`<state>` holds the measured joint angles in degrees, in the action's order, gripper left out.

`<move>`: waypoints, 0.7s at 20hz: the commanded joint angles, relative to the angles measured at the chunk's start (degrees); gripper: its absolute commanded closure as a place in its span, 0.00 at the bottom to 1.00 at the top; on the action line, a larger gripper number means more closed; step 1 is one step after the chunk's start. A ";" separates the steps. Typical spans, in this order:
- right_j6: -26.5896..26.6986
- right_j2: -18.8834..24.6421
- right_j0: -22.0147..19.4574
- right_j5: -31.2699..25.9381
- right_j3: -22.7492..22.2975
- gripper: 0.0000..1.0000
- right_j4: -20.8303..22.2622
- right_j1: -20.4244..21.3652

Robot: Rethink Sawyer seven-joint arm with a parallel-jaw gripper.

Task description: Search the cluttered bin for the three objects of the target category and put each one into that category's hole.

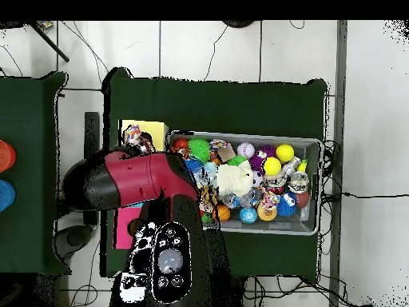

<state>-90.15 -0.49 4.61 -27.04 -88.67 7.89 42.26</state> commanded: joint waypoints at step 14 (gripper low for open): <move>-5.61 3.70 -1.48 -2.07 0.51 1.00 -0.49 -1.79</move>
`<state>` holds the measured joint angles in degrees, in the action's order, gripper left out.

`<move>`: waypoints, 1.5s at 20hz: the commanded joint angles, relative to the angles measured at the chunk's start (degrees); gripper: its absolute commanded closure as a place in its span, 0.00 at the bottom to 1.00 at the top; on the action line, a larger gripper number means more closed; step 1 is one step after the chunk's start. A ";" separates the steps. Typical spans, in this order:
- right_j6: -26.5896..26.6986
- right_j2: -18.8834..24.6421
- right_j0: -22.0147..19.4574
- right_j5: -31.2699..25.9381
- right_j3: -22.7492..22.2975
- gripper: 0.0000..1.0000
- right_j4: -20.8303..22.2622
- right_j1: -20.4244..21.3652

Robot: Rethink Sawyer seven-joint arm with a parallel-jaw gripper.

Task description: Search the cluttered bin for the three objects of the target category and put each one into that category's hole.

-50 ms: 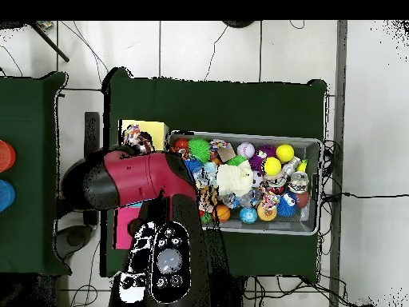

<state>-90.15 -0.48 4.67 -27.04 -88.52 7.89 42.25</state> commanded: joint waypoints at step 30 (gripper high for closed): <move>-7.02 2.58 -0.59 -1.35 2.40 1.00 -0.36 -4.81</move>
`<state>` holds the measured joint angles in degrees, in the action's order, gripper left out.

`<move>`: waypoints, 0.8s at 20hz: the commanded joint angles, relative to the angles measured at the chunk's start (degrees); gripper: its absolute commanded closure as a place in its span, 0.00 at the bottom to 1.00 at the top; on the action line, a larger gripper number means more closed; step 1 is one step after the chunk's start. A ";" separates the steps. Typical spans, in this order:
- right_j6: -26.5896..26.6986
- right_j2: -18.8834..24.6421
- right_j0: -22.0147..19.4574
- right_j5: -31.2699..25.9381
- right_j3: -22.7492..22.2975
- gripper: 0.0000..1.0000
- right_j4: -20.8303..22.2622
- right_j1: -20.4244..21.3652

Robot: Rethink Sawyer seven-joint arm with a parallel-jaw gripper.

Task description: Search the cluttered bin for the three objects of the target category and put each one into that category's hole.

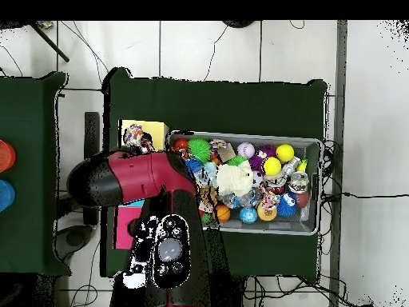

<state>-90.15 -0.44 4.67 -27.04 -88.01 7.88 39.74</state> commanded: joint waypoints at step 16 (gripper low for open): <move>-7.88 2.31 0.33 -1.12 5.92 1.00 -0.60 -5.92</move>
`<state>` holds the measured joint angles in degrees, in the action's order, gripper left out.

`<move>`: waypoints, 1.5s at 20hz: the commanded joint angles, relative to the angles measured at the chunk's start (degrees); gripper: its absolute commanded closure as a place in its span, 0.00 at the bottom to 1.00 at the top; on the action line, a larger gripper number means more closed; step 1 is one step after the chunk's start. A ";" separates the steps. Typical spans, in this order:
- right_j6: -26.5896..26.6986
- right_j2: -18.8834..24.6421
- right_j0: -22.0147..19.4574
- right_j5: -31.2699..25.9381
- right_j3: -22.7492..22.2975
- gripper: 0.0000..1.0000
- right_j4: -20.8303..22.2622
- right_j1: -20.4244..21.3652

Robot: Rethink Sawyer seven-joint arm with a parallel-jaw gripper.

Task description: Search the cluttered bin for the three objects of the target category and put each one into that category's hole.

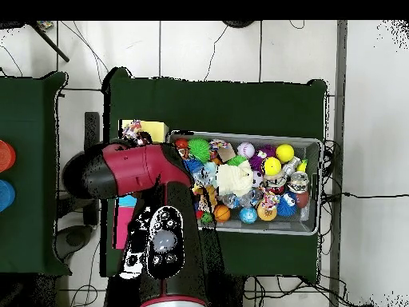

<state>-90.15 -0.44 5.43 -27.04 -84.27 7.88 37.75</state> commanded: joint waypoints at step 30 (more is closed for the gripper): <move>-5.02 4.41 -4.09 -0.46 0.50 1.00 0.27 -4.11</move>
<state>-90.15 0.09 2.84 -27.04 -82.72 7.88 35.15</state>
